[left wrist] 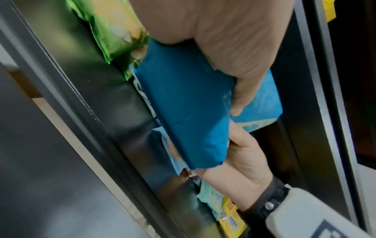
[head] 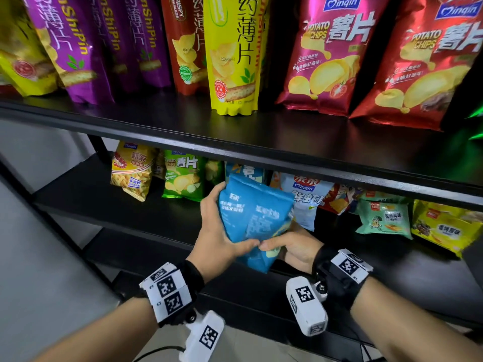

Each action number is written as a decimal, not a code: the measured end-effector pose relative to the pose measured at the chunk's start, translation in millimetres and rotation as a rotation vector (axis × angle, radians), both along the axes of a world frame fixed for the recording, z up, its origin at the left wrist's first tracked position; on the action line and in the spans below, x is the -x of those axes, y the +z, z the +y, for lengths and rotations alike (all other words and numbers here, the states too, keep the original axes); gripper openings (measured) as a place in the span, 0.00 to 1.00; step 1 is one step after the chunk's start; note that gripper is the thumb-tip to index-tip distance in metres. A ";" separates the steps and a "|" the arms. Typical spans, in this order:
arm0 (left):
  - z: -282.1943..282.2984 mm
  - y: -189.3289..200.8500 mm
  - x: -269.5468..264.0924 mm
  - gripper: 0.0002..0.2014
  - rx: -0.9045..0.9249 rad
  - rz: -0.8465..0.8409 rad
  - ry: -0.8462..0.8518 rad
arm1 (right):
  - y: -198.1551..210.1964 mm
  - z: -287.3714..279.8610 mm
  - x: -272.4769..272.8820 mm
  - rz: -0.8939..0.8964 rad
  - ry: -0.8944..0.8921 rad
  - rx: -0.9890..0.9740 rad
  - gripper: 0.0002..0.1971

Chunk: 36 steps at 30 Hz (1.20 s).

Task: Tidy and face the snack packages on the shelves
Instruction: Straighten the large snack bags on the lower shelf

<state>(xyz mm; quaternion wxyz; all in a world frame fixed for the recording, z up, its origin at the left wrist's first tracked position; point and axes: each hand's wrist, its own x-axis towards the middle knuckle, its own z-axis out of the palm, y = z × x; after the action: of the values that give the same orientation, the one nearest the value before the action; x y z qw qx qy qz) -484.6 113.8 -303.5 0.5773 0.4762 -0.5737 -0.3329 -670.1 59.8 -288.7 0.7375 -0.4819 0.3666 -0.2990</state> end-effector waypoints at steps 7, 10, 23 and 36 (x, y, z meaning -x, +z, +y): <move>1.4 1.3 -8.4 0.61 -0.135 -0.188 0.060 | -4.0 -1.6 -10.9 0.092 -0.094 0.098 0.23; 3.8 2.4 -4.9 0.44 -0.163 -0.289 0.139 | -1.1 -2.5 -23.5 0.156 -0.136 0.183 0.20; -9.2 1.6 -13.5 0.34 -0.287 0.345 0.191 | 5.6 13.8 -29.2 0.346 0.216 0.366 0.47; -27.2 8.5 -25.7 0.30 -0.516 0.248 -0.393 | -18.7 -0.1 16.0 0.114 -0.121 0.109 0.30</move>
<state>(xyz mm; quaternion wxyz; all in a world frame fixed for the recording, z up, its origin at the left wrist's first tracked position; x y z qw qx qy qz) -458.9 86.6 -294.9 0.4279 0.4428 -0.4770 -0.6272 -686.1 59.7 -307.4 0.6685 -0.5147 0.4197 -0.3348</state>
